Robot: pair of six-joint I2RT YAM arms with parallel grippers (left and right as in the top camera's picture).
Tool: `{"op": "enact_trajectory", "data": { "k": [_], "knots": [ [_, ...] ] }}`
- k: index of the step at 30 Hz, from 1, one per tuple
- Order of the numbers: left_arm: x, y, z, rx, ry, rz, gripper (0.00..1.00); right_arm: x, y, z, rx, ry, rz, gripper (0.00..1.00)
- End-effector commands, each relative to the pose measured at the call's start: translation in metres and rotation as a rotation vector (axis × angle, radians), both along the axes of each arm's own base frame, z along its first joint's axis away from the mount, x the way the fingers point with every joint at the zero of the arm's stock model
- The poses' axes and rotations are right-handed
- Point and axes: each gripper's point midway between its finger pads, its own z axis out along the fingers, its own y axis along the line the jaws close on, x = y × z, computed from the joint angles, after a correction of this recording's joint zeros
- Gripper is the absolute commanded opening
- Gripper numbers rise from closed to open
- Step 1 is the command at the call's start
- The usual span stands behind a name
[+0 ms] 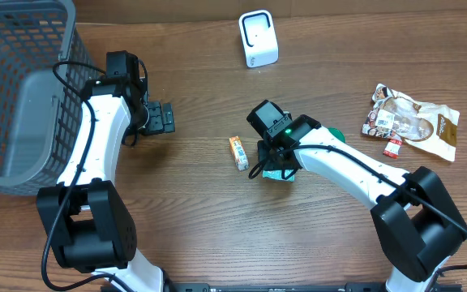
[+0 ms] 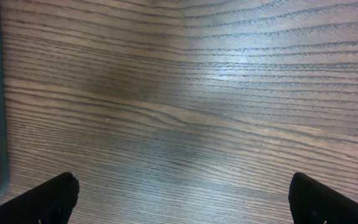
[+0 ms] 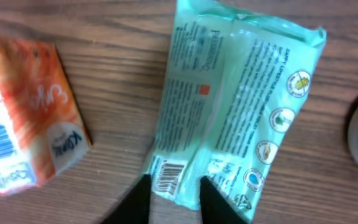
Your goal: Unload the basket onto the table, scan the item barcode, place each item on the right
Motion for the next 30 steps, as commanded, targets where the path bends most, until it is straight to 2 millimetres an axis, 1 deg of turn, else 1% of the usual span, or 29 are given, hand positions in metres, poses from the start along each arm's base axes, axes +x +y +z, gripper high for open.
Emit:
{"op": "enact_trajectory", "data": {
  "k": [1, 2, 5, 6, 7, 8, 13, 19, 23, 28, 30],
  "knots": [
    [0.001, 0.0, -0.001, 0.008, 0.003, -0.019, 1.0, -0.001, -0.004, 0.002, -0.015, -0.021, -0.01, 0.13],
    [0.001, 0.0, -0.001, 0.008, 0.003, -0.019, 1.0, 0.0, -0.005, 0.0, -0.017, -0.024, -0.01, 0.1],
    [0.001, 0.0, -0.001, 0.008, 0.004, -0.019, 1.0, -0.001, -0.007, -0.004, -0.022, -0.029, -0.012, 0.1],
    [0.001, 0.0, -0.001, 0.008, 0.003, -0.019, 1.0, -0.002, -0.007, -0.006, -0.022, -0.028, -0.012, 0.13],
    [0.001, 0.0, -0.001, 0.008, 0.003, -0.019, 1.0, -0.003, -0.008, -0.009, -0.025, -0.025, -0.012, 0.18],
    [0.001, 0.0, -0.001, 0.008, 0.003, -0.019, 1.0, -0.003, -0.009, -0.009, -0.025, -0.026, -0.012, 0.2],
    [0.001, 0.0, -0.001, 0.008, 0.004, -0.019, 1.0, -0.001, -0.007, -0.01, -0.017, -0.035, -0.013, 0.23],
    [0.001, 0.0, -0.001, 0.008, 0.003, -0.019, 1.0, -0.003, -0.009, -0.017, -0.016, -0.035, -0.013, 0.23],
    [0.001, 0.0, -0.001, 0.008, 0.004, -0.019, 1.0, -0.006, -0.011, -0.023, -0.018, -0.031, -0.016, 0.27],
    [0.001, 0.0, -0.001, 0.008, 0.003, -0.019, 1.0, -0.008, -0.013, -0.033, -0.034, -0.012, -0.015, 0.37],
    [0.001, 0.0, -0.001, 0.008, 0.004, -0.019, 1.0, -0.009, -0.014, -0.037, -0.041, -0.003, -0.015, 0.38]
  ]
}}
